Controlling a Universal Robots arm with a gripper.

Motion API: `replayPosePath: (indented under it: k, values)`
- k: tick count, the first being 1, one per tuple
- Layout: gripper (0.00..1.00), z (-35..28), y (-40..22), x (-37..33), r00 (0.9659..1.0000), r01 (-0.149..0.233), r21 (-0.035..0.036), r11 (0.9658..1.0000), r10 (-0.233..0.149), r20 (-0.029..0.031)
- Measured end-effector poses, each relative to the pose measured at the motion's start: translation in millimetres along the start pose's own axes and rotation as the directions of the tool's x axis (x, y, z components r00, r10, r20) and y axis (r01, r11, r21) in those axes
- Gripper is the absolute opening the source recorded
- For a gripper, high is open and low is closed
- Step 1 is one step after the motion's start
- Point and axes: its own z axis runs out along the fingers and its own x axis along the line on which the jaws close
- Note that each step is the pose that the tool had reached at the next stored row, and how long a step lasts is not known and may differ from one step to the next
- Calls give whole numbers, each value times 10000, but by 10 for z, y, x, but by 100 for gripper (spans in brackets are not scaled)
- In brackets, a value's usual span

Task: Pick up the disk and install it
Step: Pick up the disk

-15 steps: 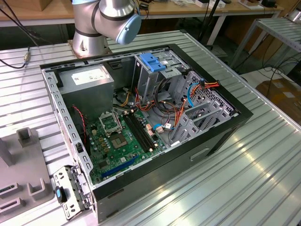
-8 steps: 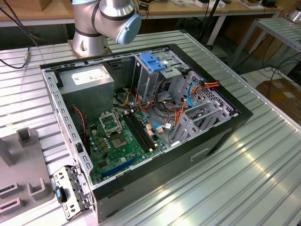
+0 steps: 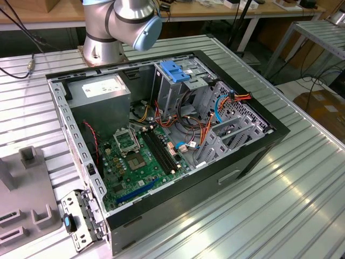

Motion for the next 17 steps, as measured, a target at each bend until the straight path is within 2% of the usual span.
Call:
replayPosePath:
  k: [12, 17]
  values:
    - [11, 0, 0, 0, 9987, 501, -12, 9987, -501, -22]
    - [11, 0, 0, 0, 9972, 748, -18, 9972, -748, -33]
